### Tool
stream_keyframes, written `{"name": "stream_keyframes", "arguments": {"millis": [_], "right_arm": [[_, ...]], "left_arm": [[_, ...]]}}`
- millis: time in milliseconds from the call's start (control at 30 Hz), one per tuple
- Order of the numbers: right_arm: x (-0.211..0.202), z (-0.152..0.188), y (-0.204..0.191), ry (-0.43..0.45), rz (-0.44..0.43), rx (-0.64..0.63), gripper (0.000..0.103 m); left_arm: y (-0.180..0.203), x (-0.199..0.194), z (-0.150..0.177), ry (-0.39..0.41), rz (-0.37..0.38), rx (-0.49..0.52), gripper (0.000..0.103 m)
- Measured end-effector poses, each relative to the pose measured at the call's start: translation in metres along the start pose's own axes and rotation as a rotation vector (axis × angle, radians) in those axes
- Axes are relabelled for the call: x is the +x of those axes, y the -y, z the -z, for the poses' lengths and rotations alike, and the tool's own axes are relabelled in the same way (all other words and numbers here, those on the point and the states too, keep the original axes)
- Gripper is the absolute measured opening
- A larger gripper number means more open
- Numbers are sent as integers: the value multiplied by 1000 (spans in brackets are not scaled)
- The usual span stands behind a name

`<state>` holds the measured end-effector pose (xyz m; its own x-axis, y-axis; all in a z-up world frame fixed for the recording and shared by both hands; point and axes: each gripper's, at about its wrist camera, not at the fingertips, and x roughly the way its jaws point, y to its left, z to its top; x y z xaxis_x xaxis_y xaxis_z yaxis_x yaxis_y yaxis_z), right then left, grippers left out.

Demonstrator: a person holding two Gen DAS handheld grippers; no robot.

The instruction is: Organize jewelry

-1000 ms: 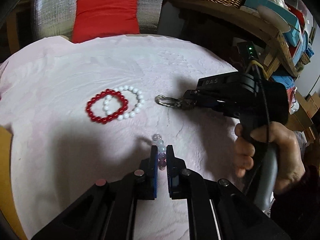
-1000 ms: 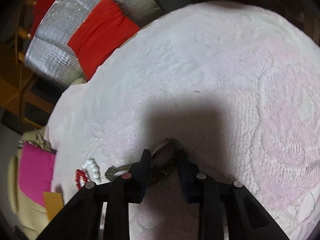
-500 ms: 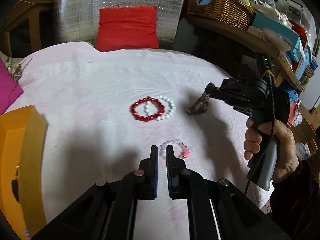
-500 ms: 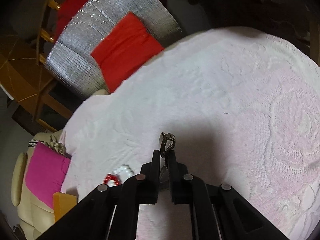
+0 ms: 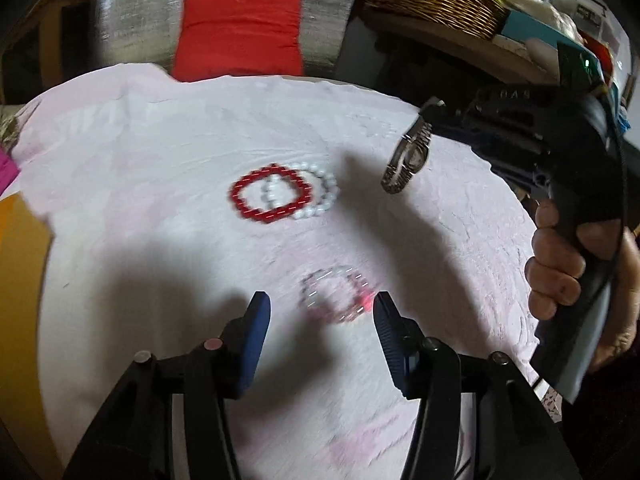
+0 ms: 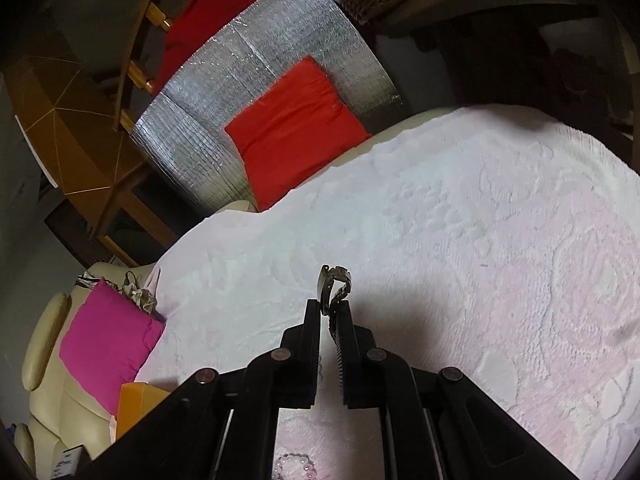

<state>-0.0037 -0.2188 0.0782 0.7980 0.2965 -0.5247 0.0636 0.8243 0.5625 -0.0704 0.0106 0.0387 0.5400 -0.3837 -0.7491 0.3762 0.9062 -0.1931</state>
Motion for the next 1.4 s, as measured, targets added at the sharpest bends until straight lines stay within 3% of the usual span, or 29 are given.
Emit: {"name": "stream_keyframes", "arguments": {"millis": [267, 367, 567, 767, 967, 1200, 1400], "right_arm": [[-5, -2, -4, 14, -13, -14, 9], [-6, -2, -8, 17, -27, -25, 9], [-11, -1, -20, 35, -56, -51, 9], [-9, 6, -43, 34, -89, -81, 9], [-7, 25, -96, 26, -192, -125, 9], [4, 70, -182, -24, -347, -224, 9], [29, 111, -241, -137, -465, -250, 9]], "left_arm": [[12, 32, 1, -35, -5, 2, 53], [13, 36, 3, -29, -7, 19, 18], [3, 24, 5, -9, -9, -2, 15], [-7, -21, 8, 71, -50, -16, 15], [-35, -92, 19, 164, -112, -60, 15], [-106, -182, 45, 238, -261, -152, 15], [-172, -213, 78, 209, -392, -261, 15]]}}
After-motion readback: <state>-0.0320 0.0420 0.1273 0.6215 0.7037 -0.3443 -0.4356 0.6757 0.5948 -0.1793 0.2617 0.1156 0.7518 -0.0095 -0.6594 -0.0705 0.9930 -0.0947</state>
